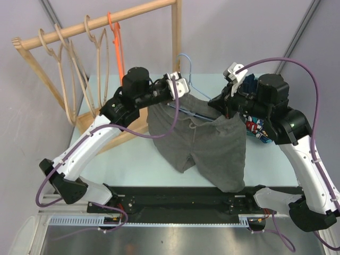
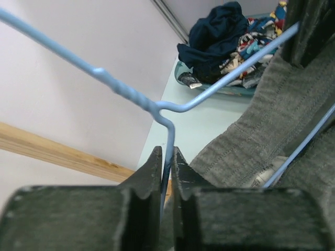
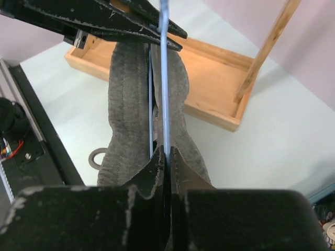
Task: Place the shorts on the hanger
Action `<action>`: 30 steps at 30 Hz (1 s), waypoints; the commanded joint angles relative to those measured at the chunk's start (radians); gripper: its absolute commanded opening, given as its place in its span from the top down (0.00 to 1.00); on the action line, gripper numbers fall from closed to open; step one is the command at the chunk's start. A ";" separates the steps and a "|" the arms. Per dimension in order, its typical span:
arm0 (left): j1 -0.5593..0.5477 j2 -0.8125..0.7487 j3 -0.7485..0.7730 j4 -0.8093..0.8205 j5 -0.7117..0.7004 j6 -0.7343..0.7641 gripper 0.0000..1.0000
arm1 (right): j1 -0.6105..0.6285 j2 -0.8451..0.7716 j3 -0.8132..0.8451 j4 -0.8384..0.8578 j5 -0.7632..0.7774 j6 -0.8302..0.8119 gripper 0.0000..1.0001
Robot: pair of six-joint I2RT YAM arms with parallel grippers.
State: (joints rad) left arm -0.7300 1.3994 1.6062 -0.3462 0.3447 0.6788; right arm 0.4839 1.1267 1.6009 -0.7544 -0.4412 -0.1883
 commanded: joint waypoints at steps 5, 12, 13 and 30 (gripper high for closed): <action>0.034 -0.036 0.119 0.145 -0.044 -0.174 0.26 | -0.004 0.097 0.128 0.246 0.053 0.087 1.00; 0.095 -0.131 0.153 0.185 -0.117 -0.277 0.00 | -0.014 0.254 0.267 0.412 0.119 0.115 1.00; 0.098 -0.145 0.143 0.193 -0.125 -0.280 0.00 | -0.018 0.275 0.286 0.449 0.121 0.122 1.00; 0.107 -0.347 -0.092 0.099 -0.082 -0.254 0.00 | -0.034 0.798 0.866 0.507 0.141 0.240 1.00</action>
State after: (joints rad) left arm -0.6273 1.0451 1.5360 -0.1574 0.2237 0.4236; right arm 0.4549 1.8877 2.3573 -0.3691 -0.3031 -0.0006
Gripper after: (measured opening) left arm 0.996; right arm 0.032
